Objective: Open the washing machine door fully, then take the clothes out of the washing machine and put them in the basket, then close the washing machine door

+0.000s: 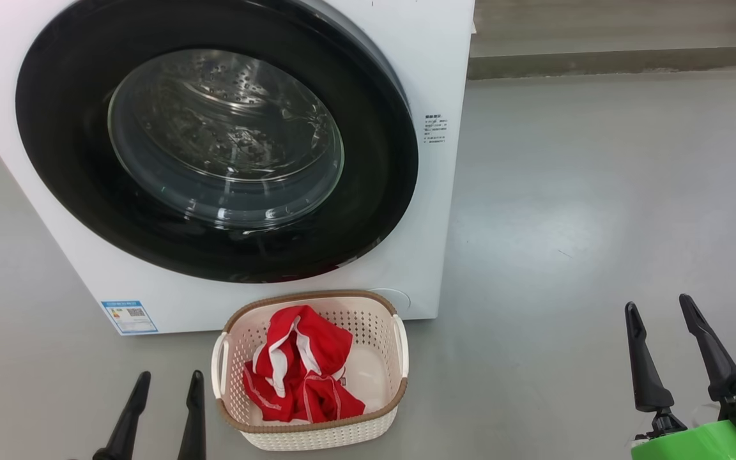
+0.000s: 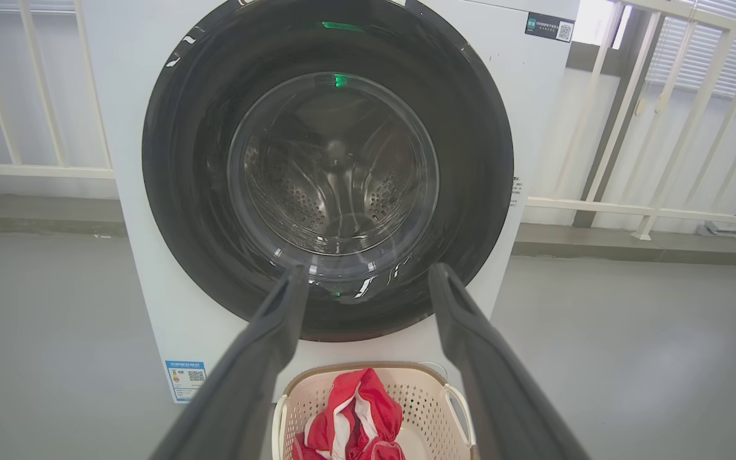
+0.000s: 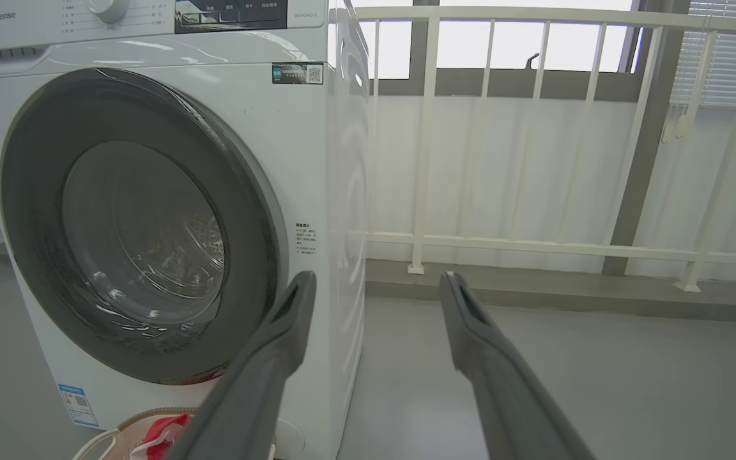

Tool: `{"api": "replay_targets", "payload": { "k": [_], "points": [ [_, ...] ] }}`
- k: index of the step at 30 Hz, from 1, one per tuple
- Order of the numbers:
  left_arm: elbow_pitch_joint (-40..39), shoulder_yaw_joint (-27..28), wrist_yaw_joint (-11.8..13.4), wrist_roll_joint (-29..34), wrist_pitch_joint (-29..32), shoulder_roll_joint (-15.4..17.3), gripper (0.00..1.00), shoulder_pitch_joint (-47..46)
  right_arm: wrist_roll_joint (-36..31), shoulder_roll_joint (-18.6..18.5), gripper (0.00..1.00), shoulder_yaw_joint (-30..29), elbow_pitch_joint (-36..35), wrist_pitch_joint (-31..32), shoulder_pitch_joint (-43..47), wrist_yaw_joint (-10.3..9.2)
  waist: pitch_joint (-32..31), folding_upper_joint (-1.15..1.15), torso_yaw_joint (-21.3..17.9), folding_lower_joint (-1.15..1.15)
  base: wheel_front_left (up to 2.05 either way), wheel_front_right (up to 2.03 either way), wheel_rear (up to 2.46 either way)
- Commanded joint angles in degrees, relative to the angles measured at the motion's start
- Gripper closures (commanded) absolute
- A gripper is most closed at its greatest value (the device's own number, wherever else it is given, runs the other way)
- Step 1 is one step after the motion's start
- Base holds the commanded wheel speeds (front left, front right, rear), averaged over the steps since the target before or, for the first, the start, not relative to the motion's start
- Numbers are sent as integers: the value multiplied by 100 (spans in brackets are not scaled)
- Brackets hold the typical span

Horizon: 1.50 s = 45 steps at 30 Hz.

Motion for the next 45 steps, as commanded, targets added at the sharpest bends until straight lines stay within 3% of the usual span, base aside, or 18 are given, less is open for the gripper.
{"api": "replay_targets", "payload": {
  "k": [1,2,10,13,18,45],
  "points": [
    [-180,205,-51,-41,-45,65,0,-135,38,-79,0,124,-186,-19,-105,-21,10,0,4,0,0,0,0],
    [-35,-1,-8,-3,1,9,100,0,22,0,100,-1,-22,0,0,0,10,0,4,0,0,0,0],
    [348,-29,-9,-191,106,-47,100,22,220,101,100,0,392,78,24,1,20,0,2,2,0,0,0],
    [360,-8,-19,-450,175,-45,100,-10,491,95,100,5,412,147,-8,0,20,0,-3,13,0,0,0],
    [384,12,-30,-771,252,-41,100,-56,825,88,100,15,449,227,-55,-1,46,0,-9,1,0,0,0],
    [523,136,-90,-2431,673,-24,100,-314,2556,49,100,46,648,662,-316,-6,123,0,-38,0,0,0,0]
  ]
}}
